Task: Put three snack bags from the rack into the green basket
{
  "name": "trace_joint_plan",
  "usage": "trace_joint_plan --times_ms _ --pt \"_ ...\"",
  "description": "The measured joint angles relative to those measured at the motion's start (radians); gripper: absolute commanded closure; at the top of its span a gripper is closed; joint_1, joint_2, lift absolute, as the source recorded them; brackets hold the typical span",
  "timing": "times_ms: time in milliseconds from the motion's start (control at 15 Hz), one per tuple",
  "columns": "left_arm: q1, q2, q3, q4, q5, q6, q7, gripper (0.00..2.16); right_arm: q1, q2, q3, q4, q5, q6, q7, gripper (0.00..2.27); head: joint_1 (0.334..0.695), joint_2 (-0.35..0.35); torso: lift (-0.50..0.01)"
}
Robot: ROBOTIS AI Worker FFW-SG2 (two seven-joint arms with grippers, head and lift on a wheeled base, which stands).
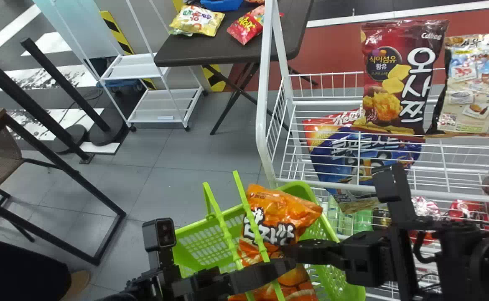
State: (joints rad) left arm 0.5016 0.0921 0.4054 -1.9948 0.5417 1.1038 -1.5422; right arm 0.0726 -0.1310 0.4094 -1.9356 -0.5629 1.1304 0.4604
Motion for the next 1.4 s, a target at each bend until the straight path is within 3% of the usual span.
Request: trace_joint_plan --times_ms 67,467,933,1133,1267,1400 --pt "0.000 0.000 0.001 -0.001 0.001 0.000 -0.001 2.15 0.000 0.000 0.005 0.003 0.001 -0.006 0.001 0.00 0.695 0.350 0.000" --pt "0.001 0.000 0.013 0.000 0.003 0.000 -0.001 2.15 0.034 -0.023 -0.039 -0.054 -0.030 0.022 -0.001 0.06 0.695 0.350 0.000" --pt "0.002 0.000 0.027 0.001 0.007 0.000 -0.003 2.15 0.109 -0.063 -0.237 -0.174 -0.104 0.056 -0.023 0.06 0.695 0.350 0.000" --pt "0.004 0.000 0.027 0.001 0.007 0.000 -0.004 2.15 0.095 -0.075 -0.290 -0.177 -0.035 -0.049 -0.087 0.05 0.695 0.289 0.000" --pt "0.006 0.000 0.026 0.000 0.007 0.000 -0.004 2.15 0.061 -0.074 -0.279 -0.153 0.051 -0.152 -0.149 0.06 0.695 0.206 0.000" --pt "0.009 0.000 0.026 -0.002 0.007 0.000 -0.005 2.15 0.011 -0.065 -0.242 -0.102 0.136 -0.242 -0.202 0.06 0.695 0.179 0.000"
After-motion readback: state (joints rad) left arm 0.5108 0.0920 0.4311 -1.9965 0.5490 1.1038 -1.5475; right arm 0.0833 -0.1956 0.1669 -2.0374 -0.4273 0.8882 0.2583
